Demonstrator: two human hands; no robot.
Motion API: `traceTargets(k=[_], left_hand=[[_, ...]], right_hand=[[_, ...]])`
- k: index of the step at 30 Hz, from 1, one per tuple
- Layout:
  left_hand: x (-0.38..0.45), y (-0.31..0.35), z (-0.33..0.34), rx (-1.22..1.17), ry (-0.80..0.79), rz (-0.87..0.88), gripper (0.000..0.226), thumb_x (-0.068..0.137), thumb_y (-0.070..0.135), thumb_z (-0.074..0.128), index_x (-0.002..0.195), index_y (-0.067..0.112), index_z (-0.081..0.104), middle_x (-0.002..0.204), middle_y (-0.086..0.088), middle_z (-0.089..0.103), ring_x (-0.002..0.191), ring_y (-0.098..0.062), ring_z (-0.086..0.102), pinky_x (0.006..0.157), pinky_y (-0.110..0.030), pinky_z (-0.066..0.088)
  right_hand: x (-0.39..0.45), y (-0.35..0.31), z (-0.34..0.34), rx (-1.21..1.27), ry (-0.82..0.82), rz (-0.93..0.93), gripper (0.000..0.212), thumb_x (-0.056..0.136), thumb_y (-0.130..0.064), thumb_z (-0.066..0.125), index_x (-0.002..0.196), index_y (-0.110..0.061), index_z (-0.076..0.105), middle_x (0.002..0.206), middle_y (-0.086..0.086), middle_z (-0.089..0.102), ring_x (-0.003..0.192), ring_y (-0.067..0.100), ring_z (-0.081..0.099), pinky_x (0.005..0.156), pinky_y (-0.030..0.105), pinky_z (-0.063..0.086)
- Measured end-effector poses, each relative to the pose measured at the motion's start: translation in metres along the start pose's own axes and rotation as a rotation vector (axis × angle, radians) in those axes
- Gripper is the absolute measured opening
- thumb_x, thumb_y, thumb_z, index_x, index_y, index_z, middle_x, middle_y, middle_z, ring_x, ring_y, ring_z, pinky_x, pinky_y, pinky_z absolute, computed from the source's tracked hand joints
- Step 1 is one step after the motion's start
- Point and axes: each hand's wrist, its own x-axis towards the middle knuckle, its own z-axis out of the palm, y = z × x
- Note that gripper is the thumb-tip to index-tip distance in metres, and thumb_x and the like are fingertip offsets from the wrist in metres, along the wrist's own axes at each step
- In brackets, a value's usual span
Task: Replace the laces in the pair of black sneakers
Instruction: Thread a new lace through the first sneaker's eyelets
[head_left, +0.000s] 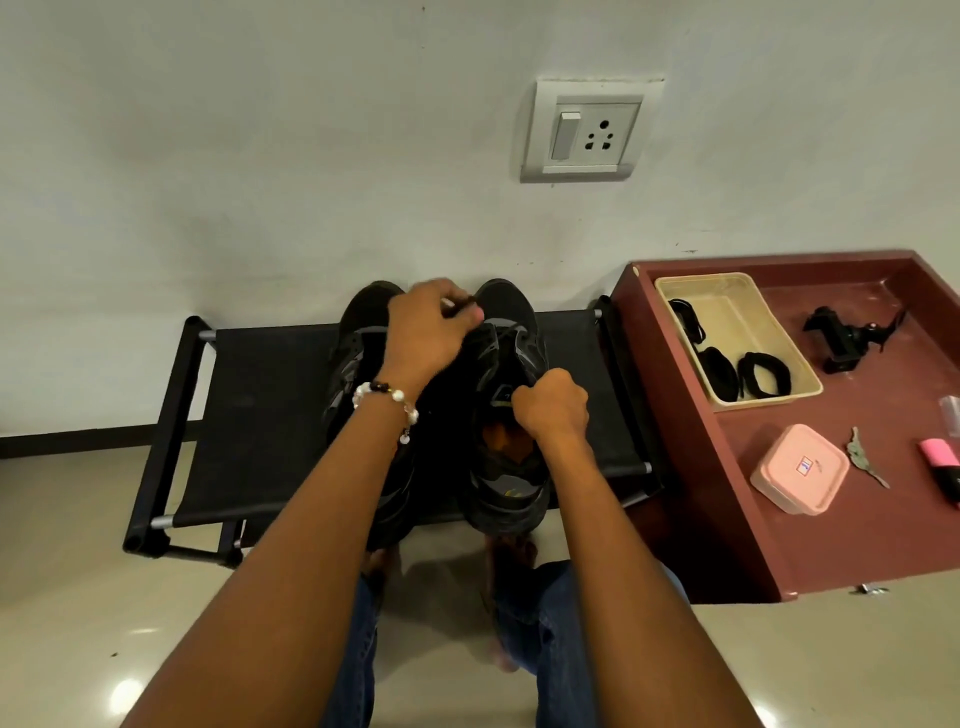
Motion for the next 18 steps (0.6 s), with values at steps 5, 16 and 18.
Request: traceTargets(k=[5,16,18], left_hand=[[-0.005,-0.003,0.017,0.469,-0.157,0.045,0.025,0.087,0.025,0.071,0.099,0.004,0.074,0.098,-0.014,0.071,0.092,-0.028,0.067,0.086,-0.037,0.054],[-0.004,0.003,0.005,-0.438,0.026,-0.396,0.016,0.087,0.012,0.055,0.072,0.007,0.059,0.062,-0.003,0.053,0.053,-0.013,0.042,0.055,-0.029,0.038],[-0.004,0.003,0.008,-0.421,0.022,-0.379,0.015,0.086,0.013,0.055,0.073,0.007,0.059,0.063,-0.004,0.054,0.057,-0.016,0.044,0.057,-0.031,0.041]], right_hand=[[0.001,0.000,0.000,0.002,0.009,0.010,0.011,0.089,-0.016,0.056,0.083,-0.011,0.048,0.106,0.013,0.056,0.103,0.036,0.057,0.092,0.049,0.049],[0.003,0.003,0.005,0.039,0.053,0.012,0.029,0.093,-0.012,0.052,0.069,-0.015,0.037,0.098,0.011,0.051,0.101,0.035,0.055,0.069,0.036,0.041],[0.003,0.004,0.005,0.041,0.057,0.010,0.030,0.093,-0.011,0.052,0.068,-0.016,0.035,0.099,0.013,0.051,0.102,0.035,0.055,0.069,0.036,0.040]])
